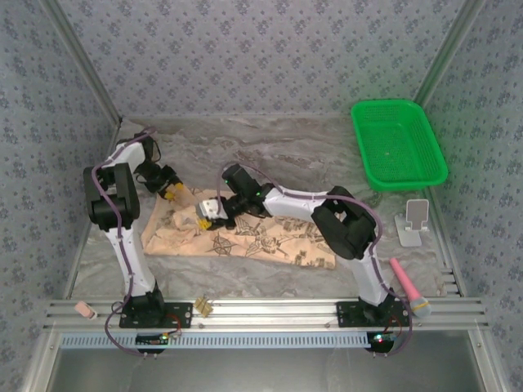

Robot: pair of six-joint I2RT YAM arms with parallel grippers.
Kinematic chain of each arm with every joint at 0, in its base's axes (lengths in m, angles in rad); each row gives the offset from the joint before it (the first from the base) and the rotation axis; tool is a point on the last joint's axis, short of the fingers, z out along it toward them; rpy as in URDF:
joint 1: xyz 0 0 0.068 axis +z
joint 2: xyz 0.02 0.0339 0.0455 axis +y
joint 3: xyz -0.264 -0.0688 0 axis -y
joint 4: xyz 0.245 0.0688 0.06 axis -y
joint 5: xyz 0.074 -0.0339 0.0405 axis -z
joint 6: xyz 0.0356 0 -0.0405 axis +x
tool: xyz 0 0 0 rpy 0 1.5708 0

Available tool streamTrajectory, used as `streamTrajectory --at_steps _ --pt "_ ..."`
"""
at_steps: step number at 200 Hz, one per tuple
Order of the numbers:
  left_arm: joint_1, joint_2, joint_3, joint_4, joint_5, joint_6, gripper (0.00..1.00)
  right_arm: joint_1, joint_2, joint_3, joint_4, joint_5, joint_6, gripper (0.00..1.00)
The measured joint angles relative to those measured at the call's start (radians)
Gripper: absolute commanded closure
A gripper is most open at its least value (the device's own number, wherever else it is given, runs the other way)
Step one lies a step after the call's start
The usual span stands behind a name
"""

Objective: Fold the inside-out t-shirt

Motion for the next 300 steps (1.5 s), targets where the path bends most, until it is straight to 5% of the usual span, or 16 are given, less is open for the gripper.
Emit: streamTrajectory --at_steps 19,73,111,131,190,222,230,253,300 --pt "0.008 -0.001 0.004 -0.006 0.005 0.011 0.6 0.014 -0.003 -0.029 -0.068 0.025 -0.057 0.71" --pt "0.043 -0.269 -0.243 -0.004 -0.024 0.043 0.53 0.006 -0.003 -0.088 -0.024 0.103 -0.023 0.67" --pt "0.054 -0.488 -0.428 0.004 -0.04 0.039 0.54 -0.008 -0.049 -0.098 0.103 0.157 0.091 0.55" --pt "0.053 -0.48 -0.475 0.028 -0.028 0.024 0.54 -0.023 -0.069 -0.099 0.192 0.177 0.177 0.47" --pt "0.037 -0.399 -0.481 0.12 -0.024 -0.023 0.58 0.059 0.047 0.053 0.262 0.271 0.332 0.45" --pt "0.014 -0.321 -0.452 0.147 -0.027 -0.046 0.68 0.121 0.166 0.164 0.272 0.364 0.366 0.46" --pt "0.009 -0.303 -0.44 0.148 -0.027 -0.047 0.72 0.129 0.187 0.175 0.272 0.389 0.37 0.47" --pt "-0.001 -0.266 -0.405 0.151 -0.025 -0.052 0.87 0.133 0.228 0.181 0.269 0.474 0.372 0.7" --pt "-0.001 -0.264 -0.377 0.142 -0.03 -0.043 0.94 0.124 0.238 0.194 0.221 0.562 0.37 1.0"
